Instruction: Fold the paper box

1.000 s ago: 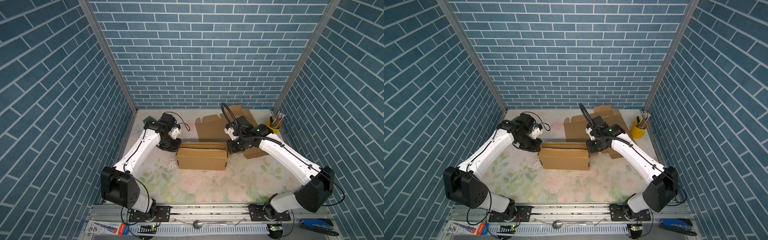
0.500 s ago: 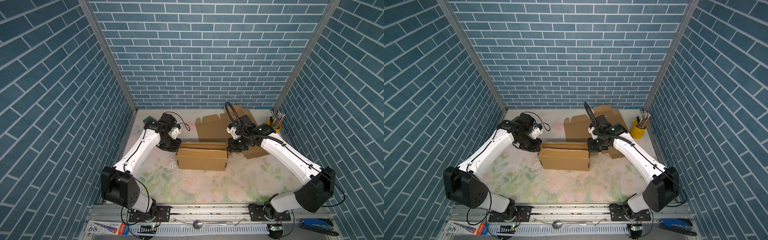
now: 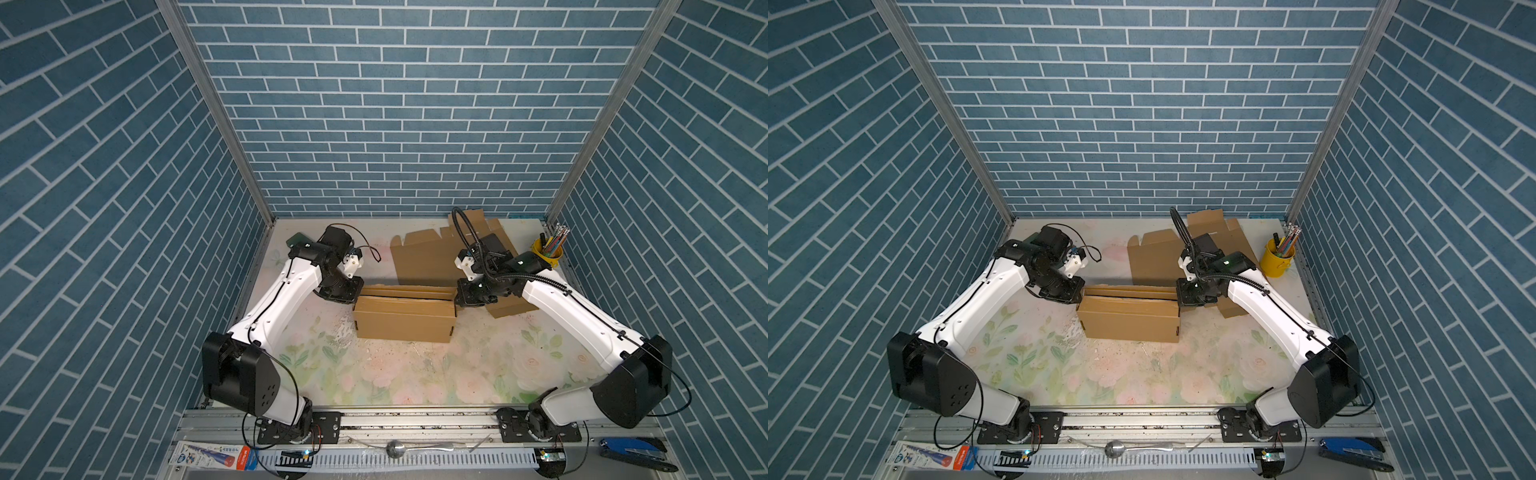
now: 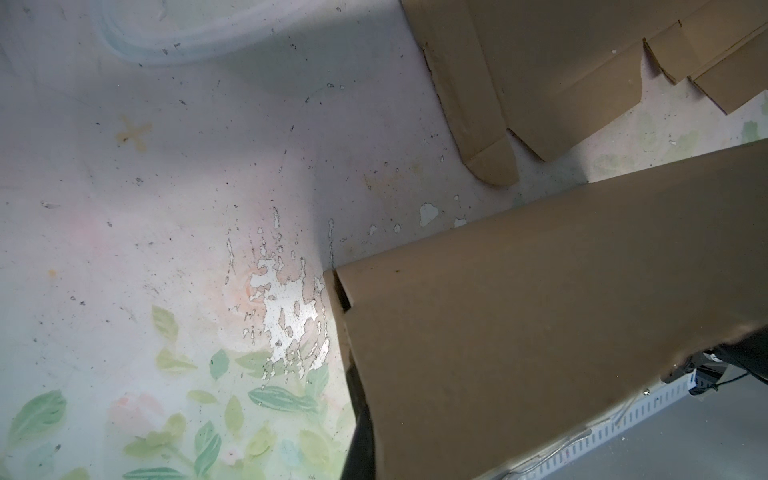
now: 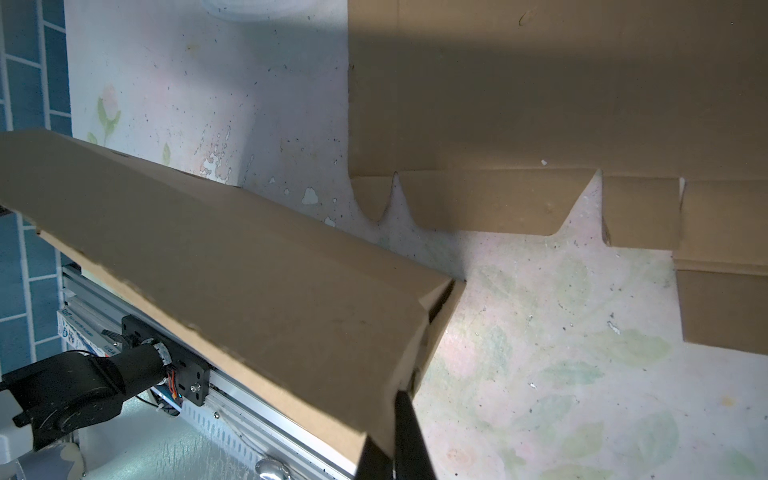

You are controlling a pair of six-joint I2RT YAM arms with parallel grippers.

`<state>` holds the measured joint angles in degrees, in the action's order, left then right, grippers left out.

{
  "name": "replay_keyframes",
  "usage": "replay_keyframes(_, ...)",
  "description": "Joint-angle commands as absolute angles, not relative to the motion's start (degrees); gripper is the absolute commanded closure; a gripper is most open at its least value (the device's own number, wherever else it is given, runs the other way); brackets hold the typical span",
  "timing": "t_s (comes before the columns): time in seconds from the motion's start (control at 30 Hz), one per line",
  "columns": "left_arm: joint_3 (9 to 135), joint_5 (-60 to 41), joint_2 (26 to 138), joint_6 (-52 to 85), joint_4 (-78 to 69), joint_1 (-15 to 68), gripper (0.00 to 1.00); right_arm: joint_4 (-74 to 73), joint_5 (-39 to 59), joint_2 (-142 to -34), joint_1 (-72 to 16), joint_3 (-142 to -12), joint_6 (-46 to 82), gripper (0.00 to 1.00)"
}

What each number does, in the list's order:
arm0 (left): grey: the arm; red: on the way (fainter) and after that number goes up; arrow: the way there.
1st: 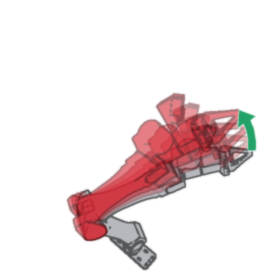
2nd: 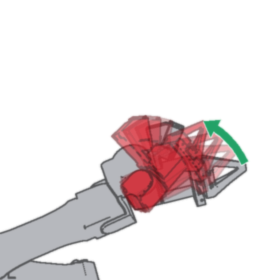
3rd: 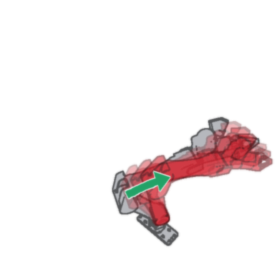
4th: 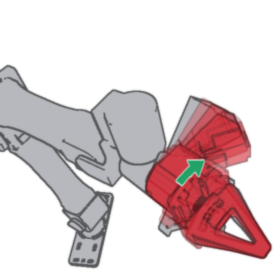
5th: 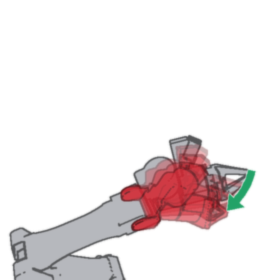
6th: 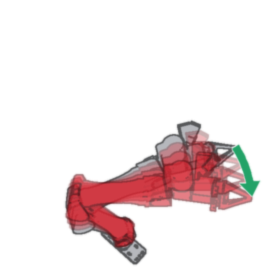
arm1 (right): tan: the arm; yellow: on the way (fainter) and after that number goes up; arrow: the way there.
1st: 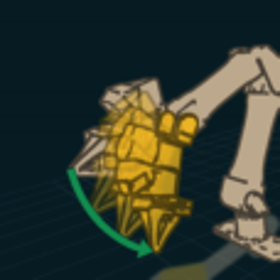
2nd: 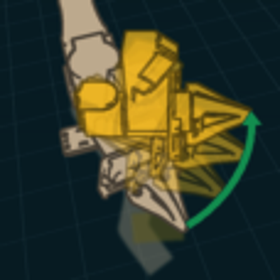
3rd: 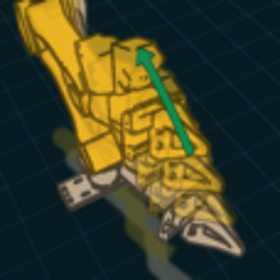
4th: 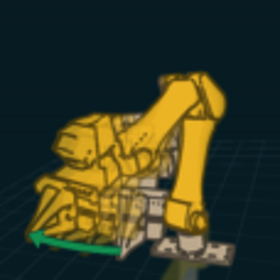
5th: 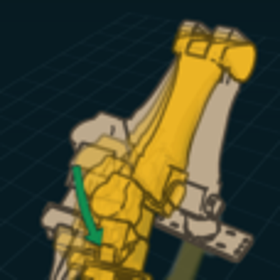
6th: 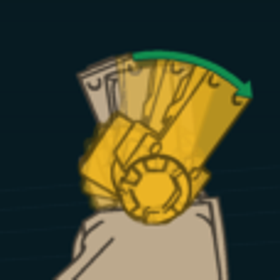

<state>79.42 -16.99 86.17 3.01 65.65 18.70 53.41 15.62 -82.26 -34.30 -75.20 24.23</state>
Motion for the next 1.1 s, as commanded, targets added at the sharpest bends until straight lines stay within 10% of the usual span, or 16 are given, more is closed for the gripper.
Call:
replay_keyframes(0.0,78.9,-17.1,88.3,3.1,68.7,19.8,1.00,54.3,13.9,-82.2,-35.9,-73.3,25.7,1.00)
replay_keyframes(0.7,75.9,-16.1,87.6,3.2,66.7,20.7,1.00,52.6,6.6,-82.0,-40.6,-72.3,28.4,1.00)
replay_keyframes(1.07,76.0,-15.9,88.0,3.2,66.6,20.7,1.00,56.5,15.6,-79.7,-35.1,-77.3,24.4,0.68)
